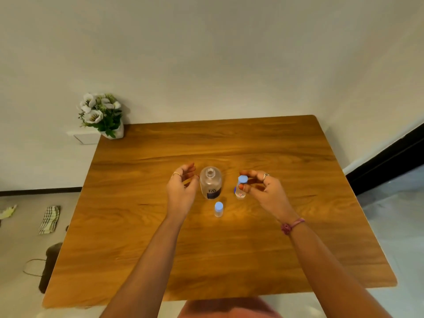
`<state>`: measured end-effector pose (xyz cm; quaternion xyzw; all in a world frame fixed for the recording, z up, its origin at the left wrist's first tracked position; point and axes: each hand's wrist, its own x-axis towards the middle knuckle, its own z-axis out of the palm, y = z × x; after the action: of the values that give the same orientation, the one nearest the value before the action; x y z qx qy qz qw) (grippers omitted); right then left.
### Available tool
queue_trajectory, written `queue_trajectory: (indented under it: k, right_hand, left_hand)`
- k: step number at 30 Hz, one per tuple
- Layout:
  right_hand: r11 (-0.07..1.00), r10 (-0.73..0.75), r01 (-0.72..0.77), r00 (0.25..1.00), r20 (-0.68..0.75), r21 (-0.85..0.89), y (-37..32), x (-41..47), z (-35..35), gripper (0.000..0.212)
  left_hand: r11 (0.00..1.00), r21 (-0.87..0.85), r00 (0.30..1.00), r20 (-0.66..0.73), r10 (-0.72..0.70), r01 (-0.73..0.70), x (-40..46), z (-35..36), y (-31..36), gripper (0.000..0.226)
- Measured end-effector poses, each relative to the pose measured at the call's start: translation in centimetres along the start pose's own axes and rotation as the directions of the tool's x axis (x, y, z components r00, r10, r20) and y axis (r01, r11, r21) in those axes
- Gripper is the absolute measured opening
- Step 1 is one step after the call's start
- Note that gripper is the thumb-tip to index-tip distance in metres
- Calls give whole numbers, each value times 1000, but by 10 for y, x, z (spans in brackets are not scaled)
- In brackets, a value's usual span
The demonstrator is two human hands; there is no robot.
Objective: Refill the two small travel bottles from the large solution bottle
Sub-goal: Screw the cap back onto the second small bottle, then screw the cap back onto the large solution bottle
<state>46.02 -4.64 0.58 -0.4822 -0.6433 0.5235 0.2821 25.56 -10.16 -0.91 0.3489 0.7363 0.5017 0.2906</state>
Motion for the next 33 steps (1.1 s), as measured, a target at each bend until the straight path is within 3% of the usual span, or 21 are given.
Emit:
queue_trajectory:
  k: [6,21,27,33]
  right_hand:
    - [994,108,-107,994,24,-19,34,-9,15,33]
    - [981,152,-134,980,128,-141,63,-15,34,35]
    - [985,136,-119,981,136,-121,71,-15,36,39]
    - [985,124,-103,980,155,-137,74,-15,23,59]
  left_hand:
    - [1000,8,1000,1,-22,22,-1,4,-15,36]
    - [996,-23,996,24,-87,88,3,14,-27,41]
    - [993,-41,990,88,-108,112,5,14,-32,62]
    - [993,-12,959,259,-113,120,5,14,-43,85]
